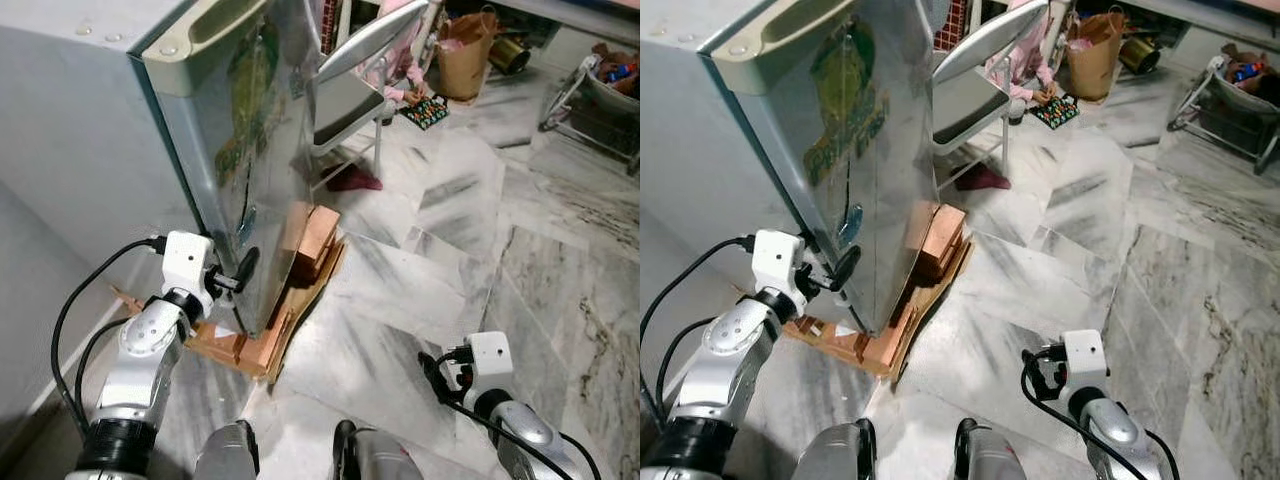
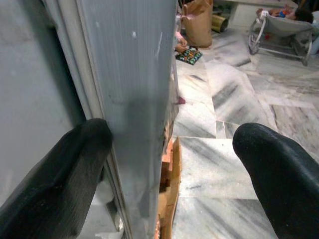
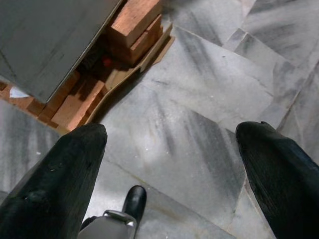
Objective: Restocking fridge
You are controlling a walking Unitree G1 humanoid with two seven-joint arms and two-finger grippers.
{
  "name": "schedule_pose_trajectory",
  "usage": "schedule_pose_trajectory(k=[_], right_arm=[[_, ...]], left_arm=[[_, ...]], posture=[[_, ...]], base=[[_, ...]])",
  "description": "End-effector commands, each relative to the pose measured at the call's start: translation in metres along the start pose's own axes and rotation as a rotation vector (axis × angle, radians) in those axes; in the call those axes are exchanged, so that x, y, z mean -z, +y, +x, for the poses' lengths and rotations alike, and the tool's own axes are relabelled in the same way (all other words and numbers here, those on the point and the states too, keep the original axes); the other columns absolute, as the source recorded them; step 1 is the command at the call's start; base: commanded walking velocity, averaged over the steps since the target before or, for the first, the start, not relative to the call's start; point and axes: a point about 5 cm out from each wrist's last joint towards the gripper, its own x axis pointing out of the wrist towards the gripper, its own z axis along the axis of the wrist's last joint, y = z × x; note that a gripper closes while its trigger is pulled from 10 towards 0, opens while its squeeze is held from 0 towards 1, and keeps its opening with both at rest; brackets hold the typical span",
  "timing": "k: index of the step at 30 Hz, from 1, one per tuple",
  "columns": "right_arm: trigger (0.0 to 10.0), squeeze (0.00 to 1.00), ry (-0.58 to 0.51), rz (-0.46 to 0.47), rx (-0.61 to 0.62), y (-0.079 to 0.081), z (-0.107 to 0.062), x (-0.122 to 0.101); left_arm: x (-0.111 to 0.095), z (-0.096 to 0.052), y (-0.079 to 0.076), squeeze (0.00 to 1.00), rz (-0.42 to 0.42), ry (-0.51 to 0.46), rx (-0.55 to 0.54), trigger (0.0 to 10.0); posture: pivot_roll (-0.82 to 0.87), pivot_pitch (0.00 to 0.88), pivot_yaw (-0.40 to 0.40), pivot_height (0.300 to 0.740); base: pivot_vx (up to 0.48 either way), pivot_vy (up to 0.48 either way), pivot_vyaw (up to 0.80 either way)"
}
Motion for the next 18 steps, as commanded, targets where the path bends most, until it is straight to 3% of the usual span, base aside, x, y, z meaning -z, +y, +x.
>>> schedule_pose_trajectory(k=[1, 7, 12, 13, 14, 15, 18], right_arm=[[10.0, 0.0, 0.027, -0.008, -0.003, -0.005, 0.0, 0.009], [10.0, 0.0, 0.046, -0.012, -0.002, -0.012, 0.01, 0.017], [10.0, 0.0, 0.065, -0.008, -0.008, -0.014, 0.013, 0.027], [10.0, 0.0, 0.099, -0.019, -0.022, -0.015, 0.013, 0.036], [10.0, 0.0, 0.099, -0.019, -0.022, -0.015, 0.013, 0.036], [10.0, 0.0, 0.148, -0.032, -0.036, -0.016, 0.011, 0.048], [10.0, 0.0, 0.212, -0.035, -0.05, -0.017, 0.008, 0.062]], left_arm=[[0.004, 0.001, -0.003, 0.0, 0.019, 0.017, 0.027, 10.0], [-0.004, 0.013, 0.013, 0.0, 0.072, -0.003, -0.077, 10.0], [-0.018, 0.026, 0.016, 0.0, 0.072, -0.04, -0.086, 10.0], [-0.034, 0.035, 0.006, 0.0, 0.178, -0.091, -0.019, 10.0], [-0.034, 0.035, 0.006, 0.0, 0.178, -0.091, -0.019, 10.0], [-0.051, 0.044, -0.016, 0.0, 0.24, -0.154, 0.09, 10.0], [-0.072, 0.051, -0.052, 0.0, 0.228, -0.224, 0.24, 10.0]], posture=[[0.05, 0.149, -0.053, 0.74], [0.05, 0.142, -0.053, 0.74], [0.05, 0.136, -0.056, 0.74], [0.05, 0.131, -0.059, 0.74], [0.05, 0.131, -0.059, 0.74], [0.05, 0.13, -0.06, 0.74], [0.06, 0.127, -0.063, 0.74]], base=[[0.0, 0.0, 0.0], [0.0, 0.0, 0.0], [0.0, 0.0, 0.0], [0.0, 0.0, 0.0], [0.0, 0.0, 0.0], [0.0, 0.0, 0.0], [0.0, 0.0, 0.0]])
